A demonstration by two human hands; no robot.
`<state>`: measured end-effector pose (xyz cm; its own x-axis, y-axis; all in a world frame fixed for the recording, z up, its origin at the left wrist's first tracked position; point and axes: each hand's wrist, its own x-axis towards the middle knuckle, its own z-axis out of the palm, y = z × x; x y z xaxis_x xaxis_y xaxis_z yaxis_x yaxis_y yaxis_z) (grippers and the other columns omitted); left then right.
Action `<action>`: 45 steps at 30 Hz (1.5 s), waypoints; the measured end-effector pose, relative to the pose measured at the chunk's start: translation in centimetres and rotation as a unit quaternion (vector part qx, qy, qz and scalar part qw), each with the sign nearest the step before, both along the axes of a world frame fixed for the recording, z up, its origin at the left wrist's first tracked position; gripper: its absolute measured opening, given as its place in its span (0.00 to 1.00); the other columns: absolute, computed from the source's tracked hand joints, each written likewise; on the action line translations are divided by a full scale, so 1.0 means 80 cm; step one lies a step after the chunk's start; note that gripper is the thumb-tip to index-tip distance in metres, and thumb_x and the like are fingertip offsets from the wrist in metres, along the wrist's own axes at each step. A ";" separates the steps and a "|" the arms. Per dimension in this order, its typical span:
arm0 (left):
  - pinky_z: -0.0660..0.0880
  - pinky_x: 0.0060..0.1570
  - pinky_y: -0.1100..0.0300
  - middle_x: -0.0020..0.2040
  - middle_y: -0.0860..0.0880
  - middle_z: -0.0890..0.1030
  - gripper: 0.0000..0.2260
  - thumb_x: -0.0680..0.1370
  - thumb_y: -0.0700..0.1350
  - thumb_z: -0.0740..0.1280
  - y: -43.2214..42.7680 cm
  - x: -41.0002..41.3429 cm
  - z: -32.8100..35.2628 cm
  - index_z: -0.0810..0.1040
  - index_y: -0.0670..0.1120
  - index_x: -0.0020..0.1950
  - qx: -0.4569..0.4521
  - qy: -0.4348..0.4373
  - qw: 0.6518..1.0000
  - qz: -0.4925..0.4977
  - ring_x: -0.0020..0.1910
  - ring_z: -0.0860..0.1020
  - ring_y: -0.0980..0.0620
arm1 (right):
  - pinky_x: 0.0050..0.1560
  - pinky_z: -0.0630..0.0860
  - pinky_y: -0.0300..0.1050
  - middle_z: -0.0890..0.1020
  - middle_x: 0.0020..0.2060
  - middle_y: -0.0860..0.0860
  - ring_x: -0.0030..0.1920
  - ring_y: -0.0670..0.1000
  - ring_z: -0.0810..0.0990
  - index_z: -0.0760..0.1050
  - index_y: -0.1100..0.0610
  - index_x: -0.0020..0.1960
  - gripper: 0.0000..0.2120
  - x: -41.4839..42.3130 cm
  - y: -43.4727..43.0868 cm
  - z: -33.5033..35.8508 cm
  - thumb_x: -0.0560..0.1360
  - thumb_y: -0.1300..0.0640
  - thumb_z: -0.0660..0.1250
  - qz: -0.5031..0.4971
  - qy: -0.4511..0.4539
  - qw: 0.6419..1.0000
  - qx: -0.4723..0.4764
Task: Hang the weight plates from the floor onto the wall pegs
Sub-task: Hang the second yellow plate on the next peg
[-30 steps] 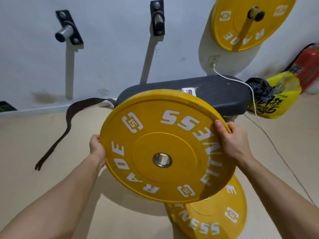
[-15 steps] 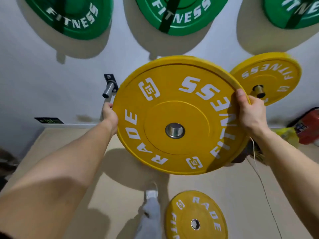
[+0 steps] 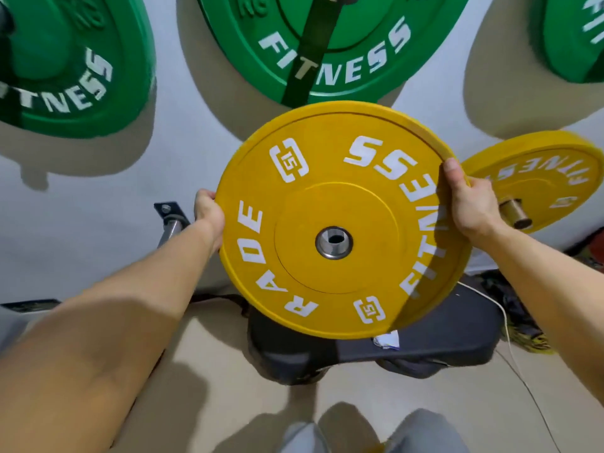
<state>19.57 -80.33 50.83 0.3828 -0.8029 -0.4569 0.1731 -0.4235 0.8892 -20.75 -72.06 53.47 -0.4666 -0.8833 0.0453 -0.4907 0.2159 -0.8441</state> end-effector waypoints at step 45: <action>0.65 0.23 0.67 0.20 0.56 0.71 0.24 0.83 0.48 0.53 -0.189 -0.080 -0.316 0.66 0.49 0.26 -0.206 0.034 0.964 0.167 0.18 0.70 0.58 | 0.30 0.57 0.36 0.63 0.27 0.47 0.29 0.46 0.61 0.67 0.38 0.29 0.21 -0.081 -0.270 -0.372 0.76 0.34 0.47 0.083 0.036 0.961 -0.262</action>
